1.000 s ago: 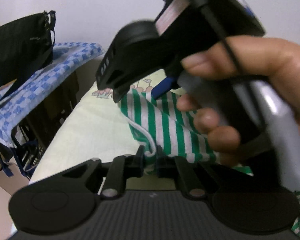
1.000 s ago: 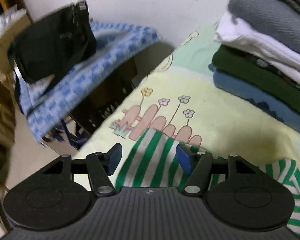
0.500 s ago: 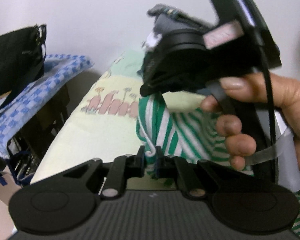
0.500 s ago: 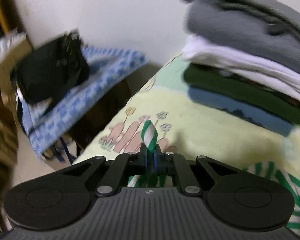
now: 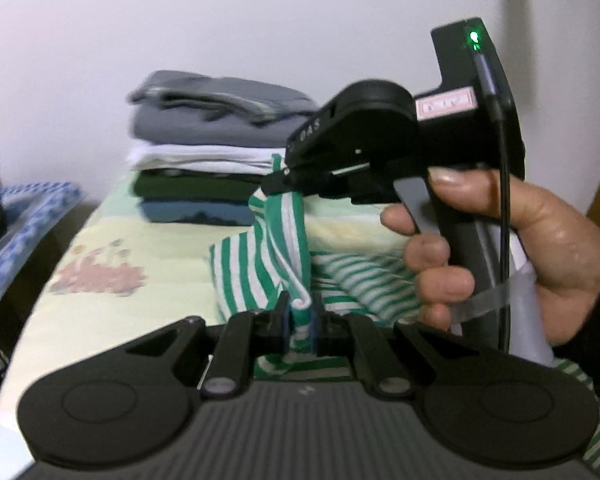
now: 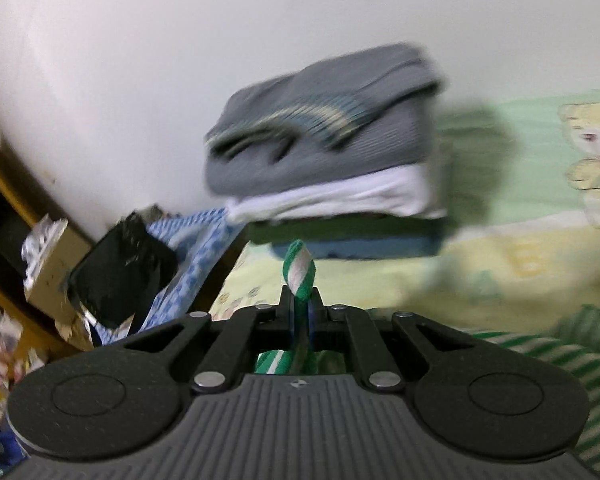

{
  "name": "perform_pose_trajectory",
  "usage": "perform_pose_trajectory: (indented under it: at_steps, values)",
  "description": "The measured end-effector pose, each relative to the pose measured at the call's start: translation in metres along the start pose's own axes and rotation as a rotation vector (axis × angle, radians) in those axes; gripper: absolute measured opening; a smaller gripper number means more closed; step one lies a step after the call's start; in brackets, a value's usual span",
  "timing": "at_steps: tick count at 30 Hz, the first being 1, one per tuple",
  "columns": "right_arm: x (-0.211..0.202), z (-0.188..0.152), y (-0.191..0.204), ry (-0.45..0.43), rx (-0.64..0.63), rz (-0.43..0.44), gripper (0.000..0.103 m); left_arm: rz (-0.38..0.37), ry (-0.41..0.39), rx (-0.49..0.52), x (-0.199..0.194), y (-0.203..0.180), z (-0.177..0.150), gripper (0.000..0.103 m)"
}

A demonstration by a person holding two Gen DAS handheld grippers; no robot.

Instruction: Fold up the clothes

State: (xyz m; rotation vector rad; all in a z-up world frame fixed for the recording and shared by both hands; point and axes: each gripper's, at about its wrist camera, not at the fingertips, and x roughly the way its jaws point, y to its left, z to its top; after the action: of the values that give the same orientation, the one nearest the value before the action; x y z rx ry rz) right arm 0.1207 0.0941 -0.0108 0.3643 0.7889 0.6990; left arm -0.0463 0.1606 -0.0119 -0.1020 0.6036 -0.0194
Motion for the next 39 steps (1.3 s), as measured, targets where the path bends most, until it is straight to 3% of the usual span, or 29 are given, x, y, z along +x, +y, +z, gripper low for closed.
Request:
perform_pose_trajectory:
  at_steps: [11, 18, 20, 23, 27, 29, 31, 33, 38, 39]
  values:
    - [-0.065, -0.005, -0.102, -0.062, 0.131, 0.012, 0.007, -0.043, 0.067, 0.105, 0.032, -0.096, -0.006, 0.002]
    - [-0.075, -0.016, -0.144, -0.061, 0.144, -0.008, 0.007, -0.010, 0.149, 0.203, 0.061, -0.129, -0.021, 0.003]
    - [-0.073, -0.020, -0.154, -0.052, 0.150, -0.013, 0.007, 0.005, 0.173, 0.232, 0.066, -0.135, -0.027, 0.013]
    - [-0.070, -0.024, -0.165, -0.046, 0.138, -0.047, 0.008, 0.020, 0.179, 0.292, 0.064, -0.142, -0.035, 0.018]
    - [-0.074, -0.029, -0.182, -0.047, 0.181, -0.077, 0.027, -0.011, 0.215, 0.316, 0.050, -0.138, -0.045, 0.028]
    - [-0.080, -0.029, -0.187, -0.069, 0.195, -0.099, 0.029, -0.015, 0.230, 0.313, 0.040, -0.132, -0.050, 0.031]
    - [-0.086, -0.028, -0.187, -0.081, 0.201, -0.071, 0.033, 0.008, 0.232, 0.330, 0.035, -0.129, -0.055, 0.036]
    - [-0.087, -0.028, -0.183, -0.072, 0.189, -0.044, 0.044, 0.034, 0.227, 0.354, 0.033, -0.129, -0.057, 0.045]
    - [-0.074, -0.033, -0.168, -0.032, 0.098, -0.089, 0.042, 0.068, 0.177, 0.427, 0.045, -0.142, -0.052, 0.066]
    - [-0.071, -0.034, -0.166, -0.023, 0.082, -0.105, 0.033, 0.078, 0.177, 0.434, 0.049, -0.144, -0.051, 0.066]
